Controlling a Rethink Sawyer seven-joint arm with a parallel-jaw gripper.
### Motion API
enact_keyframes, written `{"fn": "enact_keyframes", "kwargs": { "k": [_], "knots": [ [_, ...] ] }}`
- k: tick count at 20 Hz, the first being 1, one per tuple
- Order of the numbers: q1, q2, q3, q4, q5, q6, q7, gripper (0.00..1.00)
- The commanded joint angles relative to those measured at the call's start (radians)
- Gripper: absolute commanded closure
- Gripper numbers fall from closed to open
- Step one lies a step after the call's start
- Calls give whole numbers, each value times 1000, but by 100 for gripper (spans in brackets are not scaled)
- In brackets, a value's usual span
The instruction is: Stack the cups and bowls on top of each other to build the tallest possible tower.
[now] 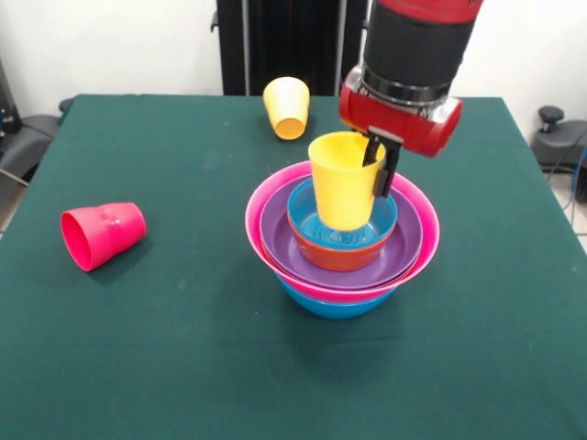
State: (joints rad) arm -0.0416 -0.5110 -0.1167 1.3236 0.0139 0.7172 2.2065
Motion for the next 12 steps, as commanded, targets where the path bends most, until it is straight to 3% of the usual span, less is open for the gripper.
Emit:
{"fn": "enact_keyframes", "kwargs": {
  "k": [1, 12],
  "knots": [
    [0, 67, 36, 67, 8, -95, 151, 100],
    [5, 66, 24, 61, 19, -79, 136, 100]
  ]
}}
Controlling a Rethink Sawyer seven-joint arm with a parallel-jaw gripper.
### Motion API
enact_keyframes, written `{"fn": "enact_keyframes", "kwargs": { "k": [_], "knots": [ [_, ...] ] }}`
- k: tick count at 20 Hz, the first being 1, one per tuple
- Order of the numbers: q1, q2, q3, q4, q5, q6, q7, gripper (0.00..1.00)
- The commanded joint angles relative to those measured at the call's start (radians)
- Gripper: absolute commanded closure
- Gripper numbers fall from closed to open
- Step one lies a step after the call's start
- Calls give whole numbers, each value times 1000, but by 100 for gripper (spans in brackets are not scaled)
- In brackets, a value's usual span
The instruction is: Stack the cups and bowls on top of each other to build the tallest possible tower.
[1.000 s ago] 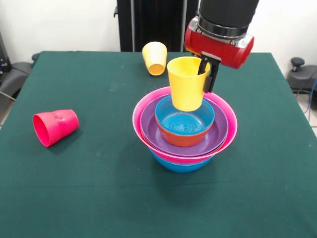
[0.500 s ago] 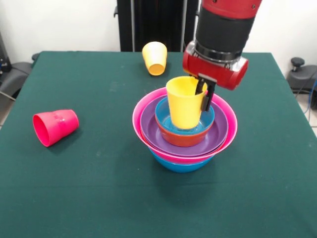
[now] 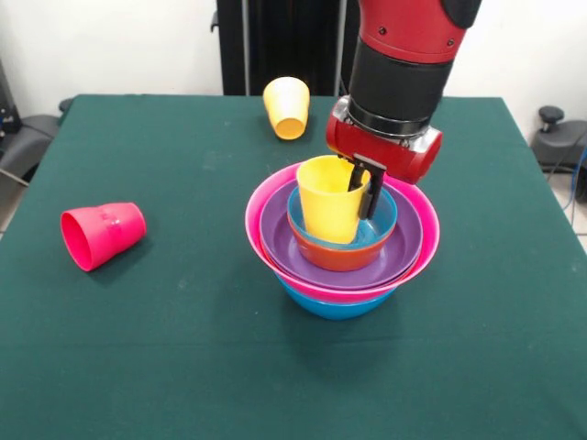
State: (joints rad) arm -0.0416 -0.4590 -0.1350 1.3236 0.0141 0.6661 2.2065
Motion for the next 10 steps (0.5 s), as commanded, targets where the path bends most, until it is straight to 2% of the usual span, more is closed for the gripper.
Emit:
{"fn": "enact_keyframes", "kwargs": {
  "k": [1, 10],
  "knots": [
    [5, 12, 43, 66, 20, -31, 136, 100],
    [7, 3, 44, 77, 24, -29, 136, 100]
  ]
}}
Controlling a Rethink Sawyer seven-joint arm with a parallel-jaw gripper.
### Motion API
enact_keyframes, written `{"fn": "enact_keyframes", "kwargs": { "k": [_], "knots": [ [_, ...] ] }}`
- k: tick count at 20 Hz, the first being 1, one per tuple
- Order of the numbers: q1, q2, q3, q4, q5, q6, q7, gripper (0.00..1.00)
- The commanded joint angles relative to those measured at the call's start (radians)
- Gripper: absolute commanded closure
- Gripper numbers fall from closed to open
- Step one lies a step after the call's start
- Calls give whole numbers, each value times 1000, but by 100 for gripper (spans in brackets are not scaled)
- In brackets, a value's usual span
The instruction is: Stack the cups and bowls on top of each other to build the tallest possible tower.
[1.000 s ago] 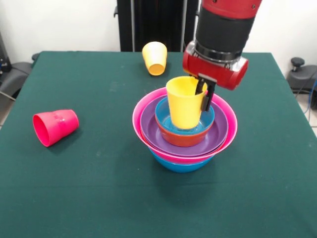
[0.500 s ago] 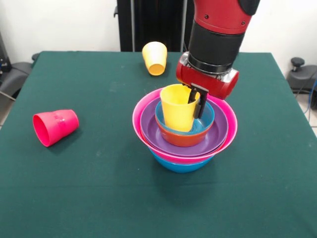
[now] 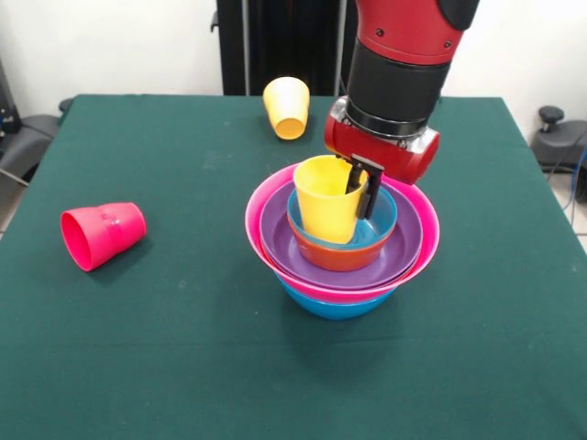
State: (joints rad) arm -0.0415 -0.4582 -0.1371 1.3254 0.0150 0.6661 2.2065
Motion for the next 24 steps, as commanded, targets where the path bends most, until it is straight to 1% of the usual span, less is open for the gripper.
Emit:
{"fn": "enact_keyframes", "kwargs": {
  "k": [1, 7, 12, 19, 24],
  "knots": [
    [8, 3, 46, 72, 23, -27, 137, 100],
    [19, 5, 31, 60, 25, -14, 153, 100],
    [48, 2, 14, 63, 33, -10, 188, 100],
    [79, 9, -13, 45, 59, 8, 205, 100],
    [95, 19, -29, 43, 81, 2, 205, 100]
  ]
}}
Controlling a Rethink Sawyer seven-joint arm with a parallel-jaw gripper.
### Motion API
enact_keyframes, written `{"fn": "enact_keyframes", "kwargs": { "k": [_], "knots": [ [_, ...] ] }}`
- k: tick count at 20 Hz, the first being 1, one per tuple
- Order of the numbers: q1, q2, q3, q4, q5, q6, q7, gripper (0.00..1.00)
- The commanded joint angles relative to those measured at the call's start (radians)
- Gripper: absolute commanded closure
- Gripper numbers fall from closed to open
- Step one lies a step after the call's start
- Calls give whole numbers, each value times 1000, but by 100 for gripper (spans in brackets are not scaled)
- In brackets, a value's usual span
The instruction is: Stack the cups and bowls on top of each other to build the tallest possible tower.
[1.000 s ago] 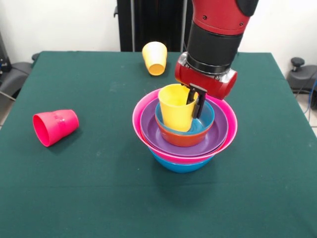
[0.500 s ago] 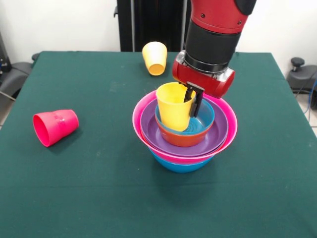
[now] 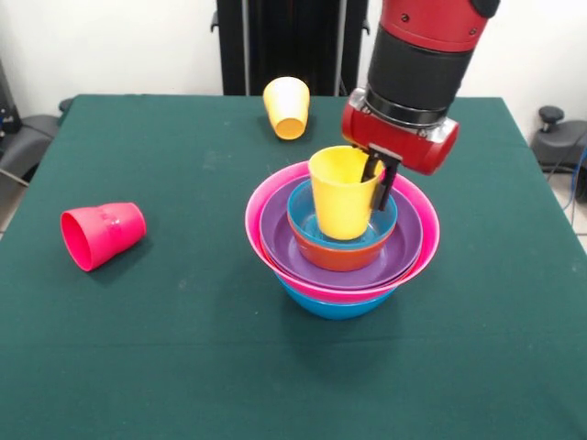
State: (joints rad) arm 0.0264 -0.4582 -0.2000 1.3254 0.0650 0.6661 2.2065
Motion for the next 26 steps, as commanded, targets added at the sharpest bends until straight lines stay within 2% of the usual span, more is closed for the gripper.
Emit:
{"fn": "enact_keyframes", "kwargs": {
  "k": [1, 4, 5, 17, 26],
  "knots": [
    [30, 21, 31, 41, 36, 1, 204, 100],
    [31, 24, 28, 43, 44, 0, 194, 100],
    [32, 26, 25, 45, 53, -2, 188, 0],
    [36, 24, 14, 55, 57, -48, 174, 0],
    [47, 13, -4, 54, 72, -6, 181, 0]
  ]
}}
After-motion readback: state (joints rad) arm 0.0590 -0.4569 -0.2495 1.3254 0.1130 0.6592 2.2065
